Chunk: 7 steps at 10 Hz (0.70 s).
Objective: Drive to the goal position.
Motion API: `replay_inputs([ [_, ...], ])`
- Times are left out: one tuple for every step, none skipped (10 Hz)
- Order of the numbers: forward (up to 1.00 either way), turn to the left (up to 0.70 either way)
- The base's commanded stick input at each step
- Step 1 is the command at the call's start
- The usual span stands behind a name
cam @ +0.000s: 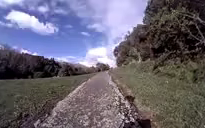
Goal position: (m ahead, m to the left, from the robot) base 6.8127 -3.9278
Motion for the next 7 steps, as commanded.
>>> replay_inputs([
  [0.00, 0.00],
  [0.00, 0.00],
  [0.00, 0.00],
  [0.70, 0.01],
  [0.70, 0.01],
  [0.70, 0.01],
  [0.70, 0.01],
])
